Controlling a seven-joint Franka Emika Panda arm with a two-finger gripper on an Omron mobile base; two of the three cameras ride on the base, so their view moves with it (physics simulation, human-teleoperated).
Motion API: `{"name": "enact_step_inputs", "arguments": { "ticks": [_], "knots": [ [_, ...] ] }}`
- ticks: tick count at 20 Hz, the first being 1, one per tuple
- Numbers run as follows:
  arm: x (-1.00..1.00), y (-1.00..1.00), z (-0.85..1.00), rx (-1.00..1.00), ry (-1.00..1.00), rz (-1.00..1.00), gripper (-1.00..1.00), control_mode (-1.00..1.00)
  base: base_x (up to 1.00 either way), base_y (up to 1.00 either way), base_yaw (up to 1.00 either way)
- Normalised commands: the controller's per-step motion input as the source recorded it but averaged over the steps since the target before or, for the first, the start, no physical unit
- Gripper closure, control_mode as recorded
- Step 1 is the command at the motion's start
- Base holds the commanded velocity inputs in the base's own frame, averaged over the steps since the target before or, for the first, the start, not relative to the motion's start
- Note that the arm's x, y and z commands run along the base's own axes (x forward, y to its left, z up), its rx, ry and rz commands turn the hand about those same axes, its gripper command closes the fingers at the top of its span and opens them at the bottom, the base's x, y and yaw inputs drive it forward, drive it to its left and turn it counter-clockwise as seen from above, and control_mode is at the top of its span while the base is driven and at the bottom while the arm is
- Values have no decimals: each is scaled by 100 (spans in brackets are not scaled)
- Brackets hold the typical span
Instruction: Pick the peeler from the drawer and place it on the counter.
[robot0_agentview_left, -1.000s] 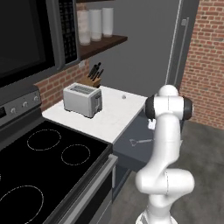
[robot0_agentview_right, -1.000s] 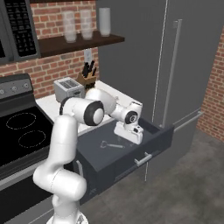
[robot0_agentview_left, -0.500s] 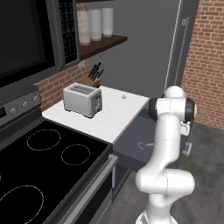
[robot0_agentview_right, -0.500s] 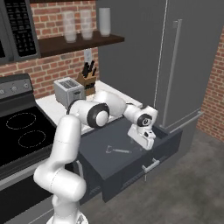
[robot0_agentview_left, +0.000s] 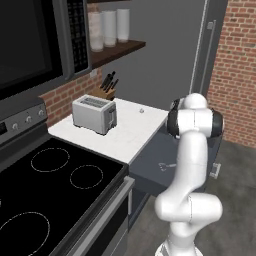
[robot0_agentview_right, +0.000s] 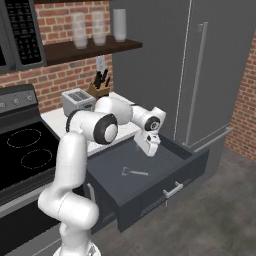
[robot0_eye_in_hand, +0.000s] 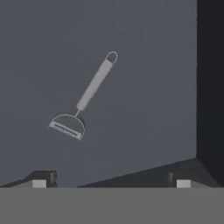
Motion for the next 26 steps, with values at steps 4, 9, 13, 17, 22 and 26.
{"name": "enact_step_inputs", "arguments": {
  "ticks": [4,9,13,17,22,26],
  "knots": [
    [11,39,-98,-33,28,-28,-100,-100,0,0,0],
    [16,4,-88,-22,14,-26,-100,-100,0,0,0],
    [30,-12,-40,-3,2,-18,-100,-100,0,0,0],
    [32,-25,-41,0,2,-13,-100,-100,0,0,0],
    [28,-10,-48,0,0,-5,-100,-100,0,0,0],
    [29,-4,-36,0,0,0,-100,-100,0,0,0]
  ]
}}
